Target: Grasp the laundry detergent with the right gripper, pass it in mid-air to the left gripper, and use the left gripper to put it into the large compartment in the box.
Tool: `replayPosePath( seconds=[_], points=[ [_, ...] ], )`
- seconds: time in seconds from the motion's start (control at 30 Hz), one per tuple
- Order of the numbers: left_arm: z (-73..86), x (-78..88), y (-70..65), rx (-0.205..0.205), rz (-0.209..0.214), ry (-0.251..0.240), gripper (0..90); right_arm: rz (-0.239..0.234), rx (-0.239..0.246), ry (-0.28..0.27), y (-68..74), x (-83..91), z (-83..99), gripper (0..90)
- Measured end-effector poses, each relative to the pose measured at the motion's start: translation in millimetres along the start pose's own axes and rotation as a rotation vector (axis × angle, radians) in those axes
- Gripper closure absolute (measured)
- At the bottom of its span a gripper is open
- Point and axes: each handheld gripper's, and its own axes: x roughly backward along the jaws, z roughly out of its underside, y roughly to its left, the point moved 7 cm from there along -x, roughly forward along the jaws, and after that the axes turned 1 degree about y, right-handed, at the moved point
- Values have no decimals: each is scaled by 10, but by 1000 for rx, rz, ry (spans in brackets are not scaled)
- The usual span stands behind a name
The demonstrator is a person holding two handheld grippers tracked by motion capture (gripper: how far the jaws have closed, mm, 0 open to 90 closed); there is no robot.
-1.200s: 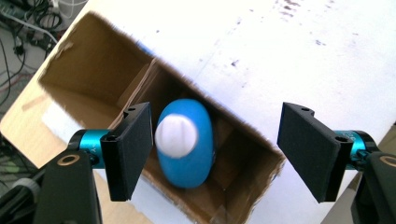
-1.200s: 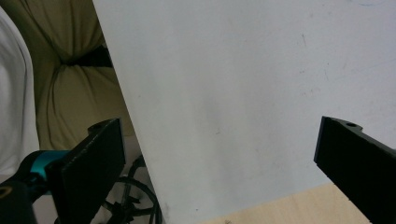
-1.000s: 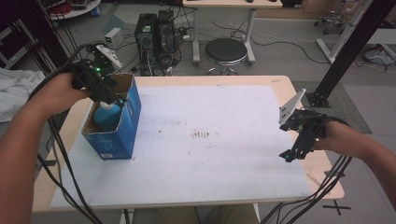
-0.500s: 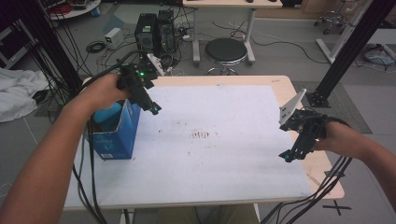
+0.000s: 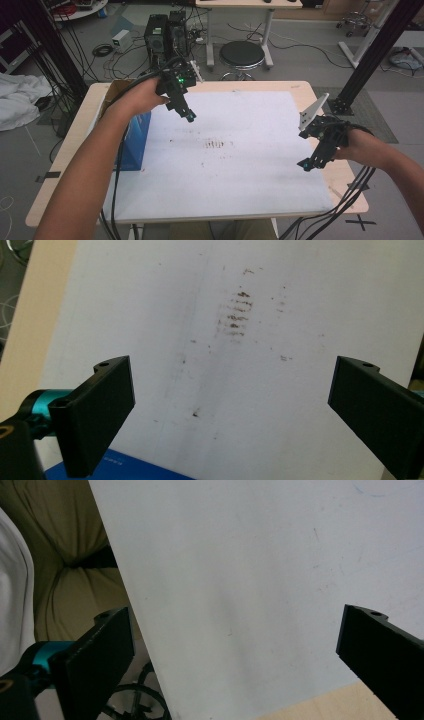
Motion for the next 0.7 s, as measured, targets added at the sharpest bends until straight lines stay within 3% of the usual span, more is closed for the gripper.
replayPosePath(
  seconds=[0.33,0.7],
  points=[
    [-108,-151,32,-2,-23,22,47,6,-24,-14,-80,-27,-54,13],
    [-177,-233,24,-26,2,8,47,3,-17,-11,-118,-57,-105,14]
  ],
)
